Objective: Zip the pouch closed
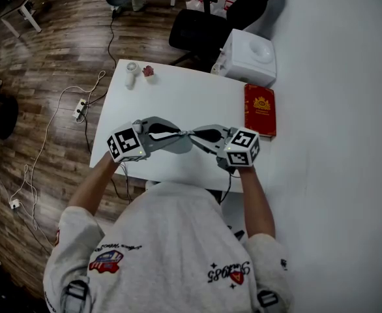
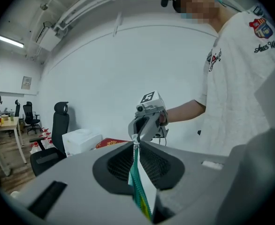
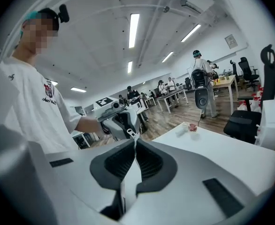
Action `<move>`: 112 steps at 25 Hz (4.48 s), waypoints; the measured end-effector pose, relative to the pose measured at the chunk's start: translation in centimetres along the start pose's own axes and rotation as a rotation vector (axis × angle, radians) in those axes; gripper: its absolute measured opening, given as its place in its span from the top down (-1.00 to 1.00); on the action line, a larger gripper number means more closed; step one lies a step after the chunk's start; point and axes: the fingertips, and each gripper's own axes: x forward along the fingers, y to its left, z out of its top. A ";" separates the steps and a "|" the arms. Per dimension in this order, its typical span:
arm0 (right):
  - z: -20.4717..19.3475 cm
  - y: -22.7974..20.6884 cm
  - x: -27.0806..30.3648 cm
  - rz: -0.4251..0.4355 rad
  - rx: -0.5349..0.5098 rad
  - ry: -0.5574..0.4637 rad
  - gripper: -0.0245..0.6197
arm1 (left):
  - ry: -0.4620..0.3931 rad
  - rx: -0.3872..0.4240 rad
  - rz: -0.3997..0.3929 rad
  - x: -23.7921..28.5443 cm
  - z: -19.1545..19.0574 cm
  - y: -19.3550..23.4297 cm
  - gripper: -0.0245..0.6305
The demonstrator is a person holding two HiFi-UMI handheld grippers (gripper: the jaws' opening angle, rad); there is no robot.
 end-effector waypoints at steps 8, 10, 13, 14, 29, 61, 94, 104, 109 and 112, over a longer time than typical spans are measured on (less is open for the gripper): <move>0.5 0.0 -0.6 0.043 0.072 -0.059 0.87 | 0.000 0.004 -0.002 -0.2 0.0 0.1 0.82; 0.5 0.1 -0.7 0.052 0.083 -0.071 0.87 | 0.001 0.005 -0.006 -0.2 -0.1 0.0 0.83; 0.5 0.3 -0.8 0.045 0.087 -0.073 0.87 | 0.013 0.016 -0.002 -0.1 -0.2 -0.1 0.83; 0.4 0.3 -0.8 0.037 0.082 -0.066 0.87 | 0.019 0.022 0.001 0.0 -0.3 -0.1 0.83; 0.0 0.4 -0.8 0.013 0.065 -0.038 0.87 | 0.072 0.051 0.036 0.8 -1.3 -0.1 0.83; -0.4 1.2 -0.9 0.032 0.082 -0.042 0.87 | 0.142 0.086 0.023 -0.3 -2.9 0.2 0.84; -0.8 0.6 -1.3 0.034 0.107 -0.043 0.87 | 0.184 0.086 0.040 -1.0 -4.7 1.6 0.84; -0.9 0.5 -1.4 0.030 0.106 -0.032 0.87 | 0.190 0.082 0.051 -1.4 -5.2 1.9 0.84; -0.9 0.5 -1.2 0.028 0.107 -0.026 0.87 | 0.201 0.091 0.057 -1.7 -5.4 2.0 0.84; -1.0 0.5 -1.2 0.030 0.107 -0.026 0.87 | 0.209 0.089 0.060 -1.9 -5.7 2.1 0.84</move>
